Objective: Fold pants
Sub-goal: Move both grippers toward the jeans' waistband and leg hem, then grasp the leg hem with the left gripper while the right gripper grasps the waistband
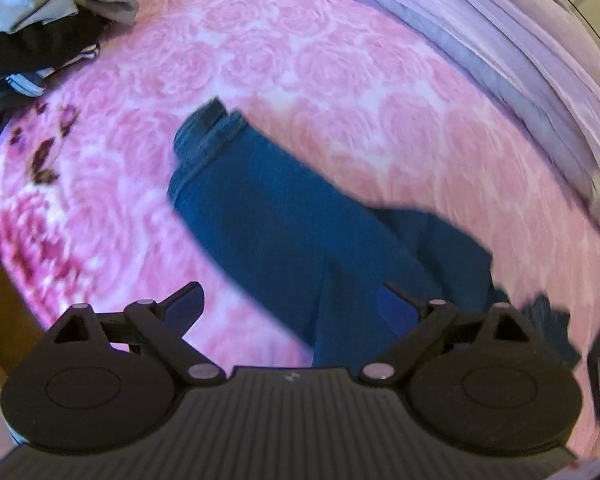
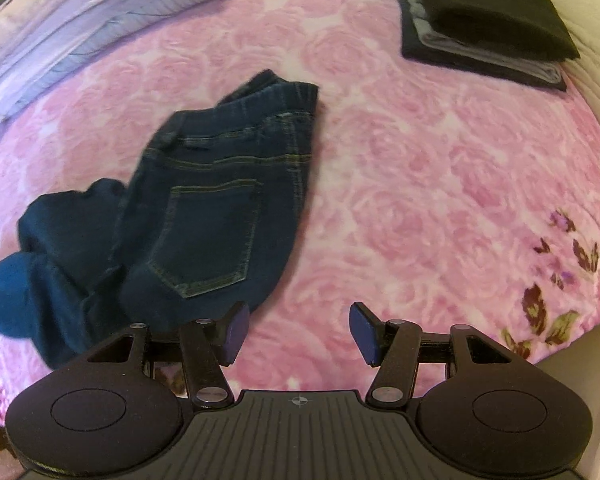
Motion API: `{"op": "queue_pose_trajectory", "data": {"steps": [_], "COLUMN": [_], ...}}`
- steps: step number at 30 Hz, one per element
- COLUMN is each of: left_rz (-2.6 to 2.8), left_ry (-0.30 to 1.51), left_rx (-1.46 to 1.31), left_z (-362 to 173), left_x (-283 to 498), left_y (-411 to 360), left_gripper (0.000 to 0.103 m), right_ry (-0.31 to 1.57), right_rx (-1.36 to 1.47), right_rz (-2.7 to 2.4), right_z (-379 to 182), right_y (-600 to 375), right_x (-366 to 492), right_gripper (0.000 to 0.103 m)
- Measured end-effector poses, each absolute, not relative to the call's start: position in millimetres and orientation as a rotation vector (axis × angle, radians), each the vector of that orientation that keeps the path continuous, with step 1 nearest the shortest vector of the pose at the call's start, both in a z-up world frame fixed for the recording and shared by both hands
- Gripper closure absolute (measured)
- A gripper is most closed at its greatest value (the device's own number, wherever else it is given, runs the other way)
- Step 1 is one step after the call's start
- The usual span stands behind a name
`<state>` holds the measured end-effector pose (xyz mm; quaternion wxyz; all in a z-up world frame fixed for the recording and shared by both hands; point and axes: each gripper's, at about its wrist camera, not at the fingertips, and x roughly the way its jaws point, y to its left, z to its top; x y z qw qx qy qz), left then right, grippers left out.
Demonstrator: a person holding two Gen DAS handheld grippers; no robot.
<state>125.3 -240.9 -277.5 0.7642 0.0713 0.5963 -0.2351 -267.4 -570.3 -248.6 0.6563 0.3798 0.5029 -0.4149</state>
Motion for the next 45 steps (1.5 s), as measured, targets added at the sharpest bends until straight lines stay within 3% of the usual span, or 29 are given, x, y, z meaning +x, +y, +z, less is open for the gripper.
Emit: {"op": "queue_pose_trajectory", "data": {"steps": [12,19,23,25,27,28,29,30,35,40,44,45], "left_rz": [-0.376,-0.255,-0.231,-0.265,-0.335,-0.375,-0.404,-0.428,-0.51,-0.57,-0.583,-0.574], "left_ry": [1.37,1.433,1.381,1.31,1.224,1.183,1.157,1.134,0.911,1.09,1.195,1.221], "left_rx": [0.193,0.278,0.352,0.379,0.413,0.439,0.444,0.434,0.416,0.276,0.255,0.249], "left_z": [-367.1,-423.1,-438.3,-432.9,-422.4,-416.1,-410.7,-404.3,-354.8,-334.6,-345.8,-349.3], "left_x": [222.1,247.1,243.8,231.4,217.6,211.6,208.7,208.4,230.4,279.9,280.0,278.4], "left_y": [-334.3,-348.4,-349.6,-349.2,-349.8,-350.5,-349.7,-348.2,-348.6,-345.4,-333.2,-332.5], "left_gripper": [0.008,0.005,0.005,0.024,0.08,0.087,0.1,0.103,0.103,0.101,0.068,0.066], "right_ry": [1.185,1.184,1.233,1.253,1.259,1.251,1.24,1.229,1.169,1.157,1.19,1.193], "right_rx": [0.843,0.779,0.797,0.803,0.808,0.806,0.8,0.791,0.768,0.805,0.768,0.741], "right_rz": [-1.017,-1.026,-1.008,-1.005,-1.002,-0.995,-0.987,-0.979,-0.93,-0.89,-0.935,-0.962], "right_z": [-283.8,-289.0,-303.4,-310.1,-314.3,-315.6,-315.8,-316.1,-332.8,-370.5,-394.0,-397.1], "right_y": [-587.1,-598.4,-591.1,-587.2,-587.0,-587.6,-589.7,-593.2,-621.3,-656.6,-665.0,-664.6], "right_x": [-225.3,-189.0,-177.3,-171.4,-164.9,-161.2,-155.6,-148.2,-100.8,-36.0,-4.9,-3.5], "right_gripper": [0.05,0.05,0.05,0.05,0.05,0.05,0.05,0.05,0.05,0.05,0.046,0.046]}}
